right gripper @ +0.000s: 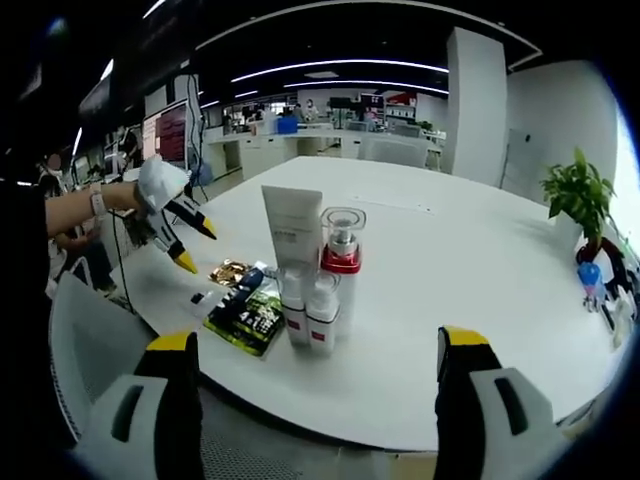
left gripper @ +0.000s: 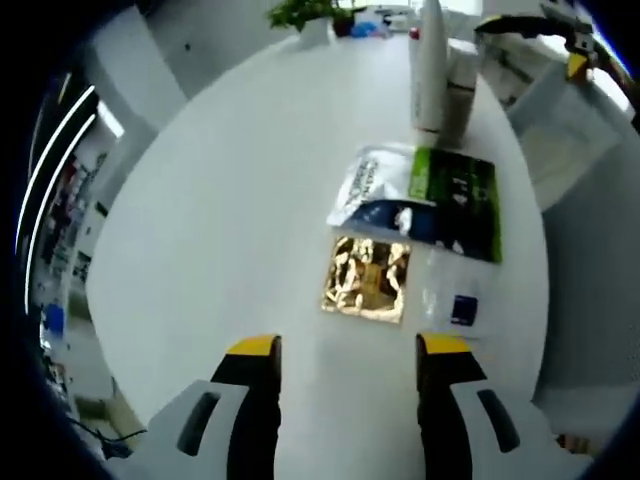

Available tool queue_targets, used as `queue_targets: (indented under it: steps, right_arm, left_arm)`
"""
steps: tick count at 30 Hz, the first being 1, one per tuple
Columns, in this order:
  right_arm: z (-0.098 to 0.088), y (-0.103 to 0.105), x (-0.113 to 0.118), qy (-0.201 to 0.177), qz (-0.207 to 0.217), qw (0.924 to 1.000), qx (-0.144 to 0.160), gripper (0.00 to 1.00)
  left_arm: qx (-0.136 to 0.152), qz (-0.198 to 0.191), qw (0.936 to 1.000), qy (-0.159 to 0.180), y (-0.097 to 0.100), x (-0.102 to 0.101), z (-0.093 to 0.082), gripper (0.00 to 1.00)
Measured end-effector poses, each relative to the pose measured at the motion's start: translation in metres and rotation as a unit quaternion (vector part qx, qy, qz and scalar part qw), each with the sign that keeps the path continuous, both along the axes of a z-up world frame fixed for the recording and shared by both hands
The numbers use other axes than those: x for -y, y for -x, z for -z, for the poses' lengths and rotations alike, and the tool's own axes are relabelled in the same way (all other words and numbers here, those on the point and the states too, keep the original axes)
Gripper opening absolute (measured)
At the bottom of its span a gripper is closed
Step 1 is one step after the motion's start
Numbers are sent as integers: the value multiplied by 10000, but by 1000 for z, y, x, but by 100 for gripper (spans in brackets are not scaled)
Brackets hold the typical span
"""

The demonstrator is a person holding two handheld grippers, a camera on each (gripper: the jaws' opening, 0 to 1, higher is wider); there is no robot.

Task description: Arrange the skincare products in the storage area until every visible bottle or jar stands upright without overlapping.

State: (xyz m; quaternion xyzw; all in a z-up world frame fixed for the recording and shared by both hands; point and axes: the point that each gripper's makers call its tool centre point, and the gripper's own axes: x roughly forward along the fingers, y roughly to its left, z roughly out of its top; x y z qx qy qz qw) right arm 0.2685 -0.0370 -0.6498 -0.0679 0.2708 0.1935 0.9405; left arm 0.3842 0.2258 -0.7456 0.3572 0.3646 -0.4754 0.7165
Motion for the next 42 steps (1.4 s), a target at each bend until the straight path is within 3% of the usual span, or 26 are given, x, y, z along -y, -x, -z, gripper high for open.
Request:
queue_targets:
  steps: [5,8,14,20,24,26,28,39,40,42]
  right_arm:
    - [1,-1,-1,41,-77,10000,-4,99]
    - [2,-2,-1,59,-150,9999,-7,99]
    - [4,-2,-4,121,-305,9995,-8,99]
    - [5,-4,-4,162,-412,9990,21,99]
    - [8,-3,-3,245,-481,9985,-7,99]
    - [8,-2,-2,245,-499,9985,-3,99]
    - [8,-1,-2,230,-525,9984,20,99]
    - [18,12,5,209,-618,9977,-177,99]
    - [20,14,5,250,-669,9972,-212,99]
    - [23,15,4,312,-721,9966,-239,99]
  left_arm:
    - [52,-111,9997,229,11,2,-14,53]
    - [16,-352,9979,537,19,6,-24,54]
    - [96,-648,9953,713,33,2,-30,57]
    - [241,-1061,9868,1196,44,4,-44,58]
    - [519,-1299,9803,1396,45,5,-52,58]
    - [729,-1468,9739,1567,43,4,-58,58]
    - [755,-1798,9672,1625,42,-1,-60,61]
    - [974,-2084,9527,1987,65,3,-73,72]
    - [1126,-2116,9505,1976,67,3,-74,73]
    - [1124,-2116,9509,1957,71,3,-72,75]
